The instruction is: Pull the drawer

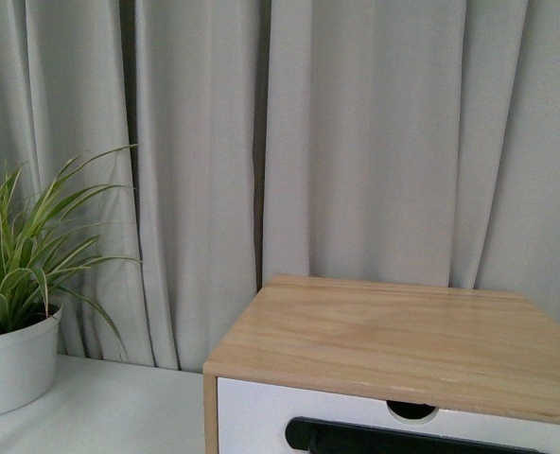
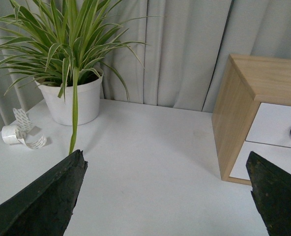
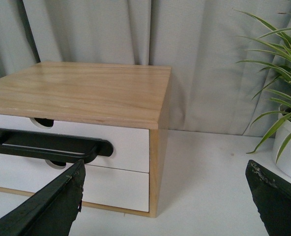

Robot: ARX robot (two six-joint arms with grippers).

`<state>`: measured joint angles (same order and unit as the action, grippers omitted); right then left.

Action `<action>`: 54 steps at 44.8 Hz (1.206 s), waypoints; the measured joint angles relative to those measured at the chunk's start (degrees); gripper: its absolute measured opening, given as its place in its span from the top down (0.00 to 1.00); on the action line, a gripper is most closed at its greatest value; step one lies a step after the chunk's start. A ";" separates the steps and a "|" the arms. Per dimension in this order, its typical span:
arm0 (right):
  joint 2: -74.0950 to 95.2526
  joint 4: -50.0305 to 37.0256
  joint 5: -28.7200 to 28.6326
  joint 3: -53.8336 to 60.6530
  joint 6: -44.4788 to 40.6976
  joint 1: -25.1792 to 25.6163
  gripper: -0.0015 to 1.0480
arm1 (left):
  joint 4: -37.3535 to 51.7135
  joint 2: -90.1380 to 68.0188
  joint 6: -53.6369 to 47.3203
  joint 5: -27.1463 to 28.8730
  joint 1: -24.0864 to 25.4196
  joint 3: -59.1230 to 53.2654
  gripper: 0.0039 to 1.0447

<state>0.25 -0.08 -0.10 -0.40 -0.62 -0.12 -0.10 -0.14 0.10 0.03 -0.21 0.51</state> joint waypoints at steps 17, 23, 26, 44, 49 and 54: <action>23.30 2.64 -25.31 -7.89 -17.46 3.06 0.09 | 26.45 -25.07 -3.21 -7.30 -4.92 5.66 0.05; 33.86 0.92 -28.98 -11.67 -25.55 2.97 0.09 | 35.54 -39.04 -11.93 -21.09 -7.13 9.57 0.05; 38.99 0.92 -31.08 -14.60 -29.38 2.99 0.09 | 37.81 -48.15 -18.45 -26.99 -8.90 12.09 0.05; 57.94 4.13 -36.89 -26.73 -46.42 3.61 0.09 | 17.49 -72.50 -49.37 -30.56 -18.80 33.20 0.05; 61.40 5.44 -36.22 -28.35 -51.41 2.16 0.09 | 11.08 -77.46 -59.04 -27.36 -20.85 38.36 0.05; 63.14 6.47 -35.50 -29.03 -54.93 0.79 0.09 | 9.49 -80.91 -63.32 -25.59 -22.10 41.29 0.05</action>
<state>63.40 6.39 -35.59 -29.43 -55.55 0.67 9.39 -81.06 -63.22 -25.56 -22.30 41.80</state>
